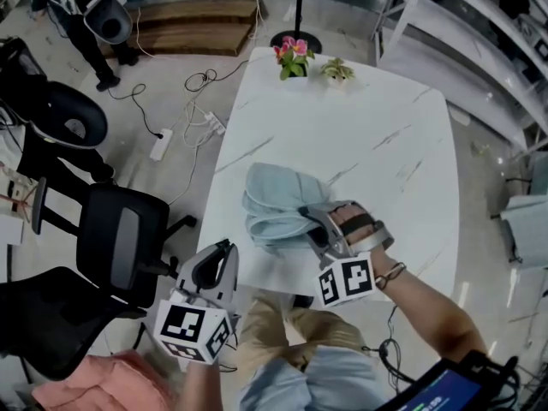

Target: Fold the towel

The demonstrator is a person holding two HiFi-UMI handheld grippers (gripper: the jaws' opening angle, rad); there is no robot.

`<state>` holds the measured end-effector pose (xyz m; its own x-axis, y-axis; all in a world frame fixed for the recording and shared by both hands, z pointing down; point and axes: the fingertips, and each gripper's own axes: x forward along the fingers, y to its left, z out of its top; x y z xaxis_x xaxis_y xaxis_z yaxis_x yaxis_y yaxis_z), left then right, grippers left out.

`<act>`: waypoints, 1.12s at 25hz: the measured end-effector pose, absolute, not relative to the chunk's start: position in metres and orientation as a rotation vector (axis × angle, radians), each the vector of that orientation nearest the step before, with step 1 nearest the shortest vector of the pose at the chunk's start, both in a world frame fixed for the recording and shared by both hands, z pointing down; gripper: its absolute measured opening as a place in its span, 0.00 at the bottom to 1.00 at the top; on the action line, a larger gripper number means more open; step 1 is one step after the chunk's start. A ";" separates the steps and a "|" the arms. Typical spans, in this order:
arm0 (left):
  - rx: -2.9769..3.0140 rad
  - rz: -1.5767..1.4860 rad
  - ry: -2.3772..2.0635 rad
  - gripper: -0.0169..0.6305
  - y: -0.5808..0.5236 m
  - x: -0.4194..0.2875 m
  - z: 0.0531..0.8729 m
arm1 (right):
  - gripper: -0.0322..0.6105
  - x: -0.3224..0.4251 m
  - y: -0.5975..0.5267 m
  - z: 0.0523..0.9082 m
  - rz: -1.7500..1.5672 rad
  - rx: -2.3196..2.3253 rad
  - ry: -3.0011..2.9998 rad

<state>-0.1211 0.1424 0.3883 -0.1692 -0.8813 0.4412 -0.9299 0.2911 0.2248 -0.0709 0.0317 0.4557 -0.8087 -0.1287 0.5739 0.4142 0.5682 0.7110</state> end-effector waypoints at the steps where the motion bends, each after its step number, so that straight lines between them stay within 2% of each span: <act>1: 1.608 0.132 -2.077 0.07 0.145 -0.121 0.391 | 0.18 -0.070 0.034 0.463 -1.241 -0.217 -2.200; 7: 1.579 0.130 -2.084 0.07 0.154 -0.121 0.400 | 0.20 -0.070 0.043 0.489 -1.285 -0.214 -2.174; 9: 1.581 0.124 -2.088 0.07 0.154 -0.121 0.399 | 0.24 -0.068 0.044 0.487 -1.197 -0.235 -2.213; 12: 1.590 0.115 -2.093 0.07 0.153 -0.122 0.399 | 0.36 -0.065 0.046 0.479 -1.040 -0.307 -2.250; 15: 1.598 0.104 -2.095 0.07 0.150 -0.122 0.394 | 0.40 -0.059 0.049 0.468 -0.955 -0.382 -2.246; 25: 1.625 0.086 -2.107 0.07 0.146 -0.125 0.385 | 0.42 -0.044 0.066 0.425 -0.688 -0.577 -2.354; 28: 1.627 0.087 -2.104 0.07 0.147 -0.123 0.386 | 0.35 -0.042 0.074 0.424 -0.746 -0.605 -2.352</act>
<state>-0.1229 0.1474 0.3862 -0.1819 -0.8969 0.4031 -0.9272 0.2930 0.2336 -0.0415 0.0738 0.4242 -0.7214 0.2365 0.6509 0.5683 0.7394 0.3611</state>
